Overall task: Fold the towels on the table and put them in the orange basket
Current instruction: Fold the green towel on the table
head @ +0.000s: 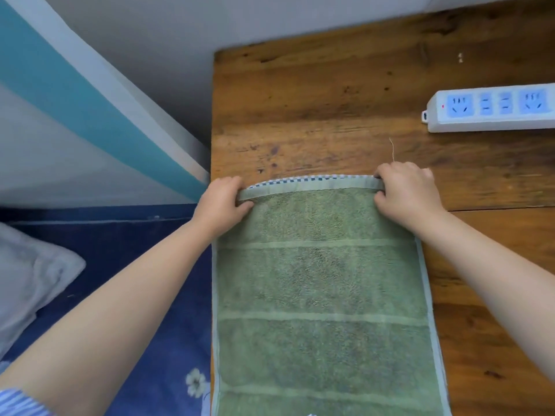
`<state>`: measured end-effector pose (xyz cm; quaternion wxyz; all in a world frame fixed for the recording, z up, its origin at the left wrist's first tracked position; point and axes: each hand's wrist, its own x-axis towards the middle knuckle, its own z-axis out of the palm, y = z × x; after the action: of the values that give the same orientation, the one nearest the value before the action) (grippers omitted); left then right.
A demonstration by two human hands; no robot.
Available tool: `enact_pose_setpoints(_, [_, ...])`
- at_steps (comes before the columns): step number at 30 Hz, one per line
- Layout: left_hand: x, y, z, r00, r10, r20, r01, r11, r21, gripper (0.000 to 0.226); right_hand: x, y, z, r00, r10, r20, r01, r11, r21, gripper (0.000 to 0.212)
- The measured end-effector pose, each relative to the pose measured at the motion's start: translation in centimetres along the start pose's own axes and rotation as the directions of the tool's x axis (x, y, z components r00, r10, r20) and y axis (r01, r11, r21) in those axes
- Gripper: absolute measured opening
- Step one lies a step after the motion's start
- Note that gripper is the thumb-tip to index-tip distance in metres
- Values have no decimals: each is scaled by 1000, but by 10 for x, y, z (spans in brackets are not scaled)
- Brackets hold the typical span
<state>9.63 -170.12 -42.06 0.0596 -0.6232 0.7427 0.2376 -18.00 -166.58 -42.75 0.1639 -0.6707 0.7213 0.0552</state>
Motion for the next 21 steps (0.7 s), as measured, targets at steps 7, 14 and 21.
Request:
enact_pose_setpoints(7, [-11, -15, -8, 995, 28, 91, -7, 975, -223, 24, -17, 14, 5, 993, -35, -114, 60, 973, 222, 23])
enact_pose_setpoints(14, [-5, -16, -7, 958, 37, 283, 11, 986, -164, 21, -16, 13, -6, 998, 31, 54, -41, 981, 190, 25])
enact_pose_setpoints(21, [-4, -2, -15, 895, 103, 434, -25, 983, -182, 27, -14, 10, -25, 989, 7, 149, -20, 996, 83, 20])
